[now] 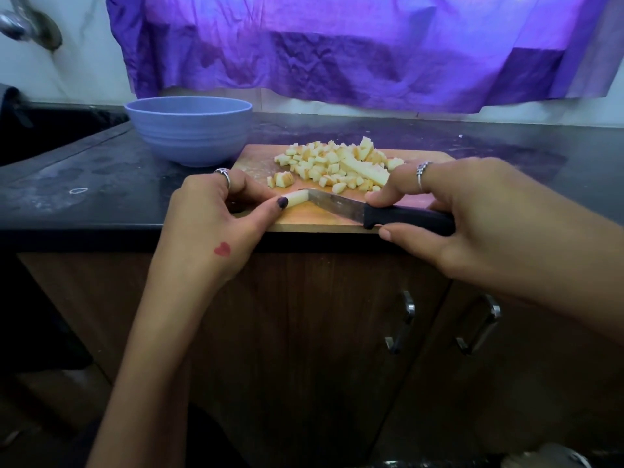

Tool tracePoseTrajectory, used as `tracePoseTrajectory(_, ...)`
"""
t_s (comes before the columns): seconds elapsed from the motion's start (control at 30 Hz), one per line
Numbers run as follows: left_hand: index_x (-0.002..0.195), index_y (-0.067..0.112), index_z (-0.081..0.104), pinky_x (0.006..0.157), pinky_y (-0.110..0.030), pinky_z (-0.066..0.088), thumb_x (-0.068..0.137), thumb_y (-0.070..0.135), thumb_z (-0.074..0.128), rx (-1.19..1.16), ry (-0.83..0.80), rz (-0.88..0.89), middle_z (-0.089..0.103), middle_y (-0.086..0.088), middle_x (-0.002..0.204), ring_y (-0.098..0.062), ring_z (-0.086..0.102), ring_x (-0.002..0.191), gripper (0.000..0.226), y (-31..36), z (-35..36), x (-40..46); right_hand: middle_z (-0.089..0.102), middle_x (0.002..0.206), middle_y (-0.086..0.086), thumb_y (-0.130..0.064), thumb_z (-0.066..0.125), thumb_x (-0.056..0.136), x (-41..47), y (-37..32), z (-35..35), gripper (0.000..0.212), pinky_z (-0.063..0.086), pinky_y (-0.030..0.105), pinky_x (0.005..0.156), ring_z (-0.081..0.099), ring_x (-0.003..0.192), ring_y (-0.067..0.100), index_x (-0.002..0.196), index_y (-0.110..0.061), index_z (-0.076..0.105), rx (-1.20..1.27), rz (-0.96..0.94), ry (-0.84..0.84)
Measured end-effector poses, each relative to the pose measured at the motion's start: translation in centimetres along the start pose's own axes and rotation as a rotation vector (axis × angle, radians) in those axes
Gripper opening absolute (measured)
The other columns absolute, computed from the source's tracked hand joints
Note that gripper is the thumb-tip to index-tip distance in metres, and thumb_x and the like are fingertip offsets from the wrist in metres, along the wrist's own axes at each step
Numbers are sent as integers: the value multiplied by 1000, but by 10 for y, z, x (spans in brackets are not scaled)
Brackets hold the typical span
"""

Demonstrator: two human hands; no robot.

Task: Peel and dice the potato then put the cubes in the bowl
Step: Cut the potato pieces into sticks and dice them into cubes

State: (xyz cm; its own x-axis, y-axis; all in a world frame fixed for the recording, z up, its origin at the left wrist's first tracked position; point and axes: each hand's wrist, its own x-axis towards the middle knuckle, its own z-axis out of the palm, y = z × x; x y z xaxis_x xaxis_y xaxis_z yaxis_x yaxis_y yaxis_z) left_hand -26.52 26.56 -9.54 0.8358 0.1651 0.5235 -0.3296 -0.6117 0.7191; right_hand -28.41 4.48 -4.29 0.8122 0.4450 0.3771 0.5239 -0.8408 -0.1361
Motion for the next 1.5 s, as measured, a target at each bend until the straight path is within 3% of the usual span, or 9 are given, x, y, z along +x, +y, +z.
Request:
tracePoseTrajectory(0.1, 77, 34, 68, 68, -16, 40, 81, 29, 73, -1, 5, -2, 65, 16, 77, 1, 58, 75, 8, 0, 0, 0, 61, 94, -16, -46, 51, 80, -4, 4, 6, 32, 32, 24, 56, 35, 57, -8, 108, -38, 62, -42, -25, 86)
tracePoseTrajectory(0.2, 79, 33, 69, 66, -11, 39, 81, 32, 72, 9, -1, -14, 63, 19, 78, 4, 57, 76, 5, 0, 0, 0, 56, 85, -22, -48, 58, 85, -7, 6, 10, 23, 30, 14, 60, 40, 67, -13, 105, -38, 62, 76, -33, 142)
tracePoseTrajectory(0.3, 80, 34, 69, 65, -8, 38, 81, 33, 72, 13, -9, -23, 62, 22, 78, 8, 56, 79, 4, 0, 0, 0, 63, 106, -8, -53, 51, 80, -8, 7, 13, 29, 37, 20, 63, 52, 80, 0, 105, -42, 59, 128, -20, 116)
tracePoseTrajectory(0.43, 80, 35, 69, 67, -13, 39, 81, 32, 73, -1, -12, -19, 63, 19, 78, 0, 58, 82, 5, 0, -1, 0, 54, 81, -27, -56, 56, 81, -6, 9, 11, 25, 31, 7, 61, 45, 74, -17, 102, -43, 62, 138, -19, 128)
tracePoseTrajectory(0.63, 80, 36, 69, 72, -23, 44, 80, 33, 73, -9, -43, -4, 66, 15, 79, -5, 59, 83, 5, 1, -3, 2, 55, 63, -19, -52, 55, 70, 1, 7, 6, 32, 31, 22, 53, 49, 67, -16, 99, -42, 64, 200, -12, 47)
tracePoseTrajectory(0.8, 76, 33, 69, 66, -19, 42, 79, 34, 74, 23, -7, -25, 64, 15, 76, -3, 57, 78, 5, 3, 1, 3, 50, 62, -41, -48, 58, 67, 12, 7, -4, 27, 37, 9, 48, 52, 53, -5, 92, -40, 65, 230, -34, -78)
tracePoseTrajectory(1.03, 77, 32, 70, 62, -16, 37, 79, 35, 74, 21, 5, -29, 62, 18, 74, -2, 56, 76, 5, 2, 1, 2, 50, 60, -27, -46, 61, 80, 1, 8, 6, 20, 37, 1, 64, 46, 70, -24, 97, -37, 66, 115, -80, 98)
tracePoseTrajectory(1.33, 73, 32, 68, 58, -2, 37, 79, 35, 73, 33, 11, -46, 61, 19, 75, 5, 54, 75, 8, 3, 3, 2, 55, 66, -23, -54, 58, 79, 0, 4, 12, 26, 37, 6, 60, 46, 72, -22, 100, -40, 65, 177, -25, 109)
tracePoseTrajectory(1.5, 71, 32, 68, 57, -5, 35, 79, 35, 74, 40, 16, -37, 63, 16, 73, -1, 55, 74, 11, 2, 3, 4, 55, 76, -30, -53, 55, 70, 2, 5, 10, 33, 35, 22, 49, 49, 64, -13, 99, -42, 65, 235, 7, 46)
